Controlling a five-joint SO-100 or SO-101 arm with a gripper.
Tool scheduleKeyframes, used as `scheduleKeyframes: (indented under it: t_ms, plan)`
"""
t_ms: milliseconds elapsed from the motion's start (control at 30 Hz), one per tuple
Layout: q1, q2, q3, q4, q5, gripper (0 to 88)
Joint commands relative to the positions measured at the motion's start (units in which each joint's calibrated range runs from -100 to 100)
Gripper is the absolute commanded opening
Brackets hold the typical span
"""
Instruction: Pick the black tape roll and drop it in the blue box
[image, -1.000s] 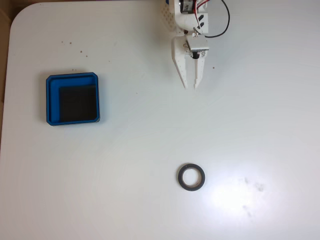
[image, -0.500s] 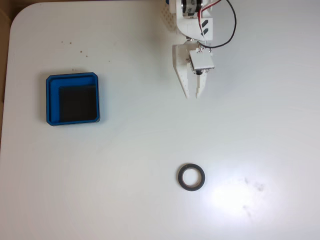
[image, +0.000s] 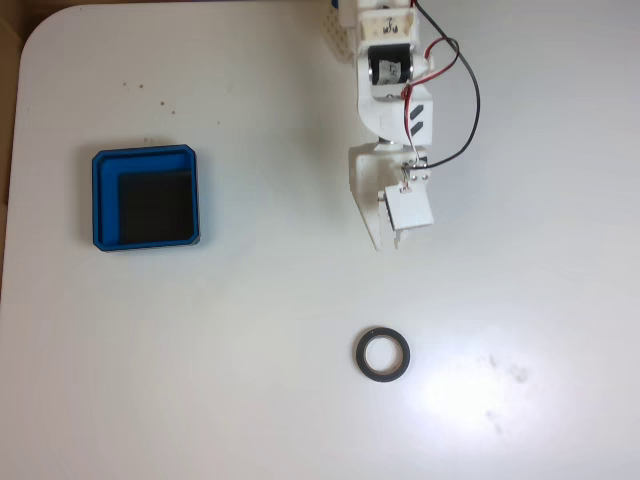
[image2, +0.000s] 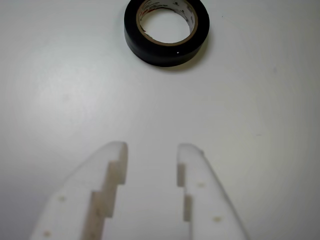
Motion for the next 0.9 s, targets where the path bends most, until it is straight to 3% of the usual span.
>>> scheduleKeyframes:
  t_ms: [0, 867]
  plan:
    - [0.0, 6.6, -9.5, -1.1, 0.2, 4.0]
    - [-0.5, 43.3, -42.8, -1.1, 0.2, 4.2]
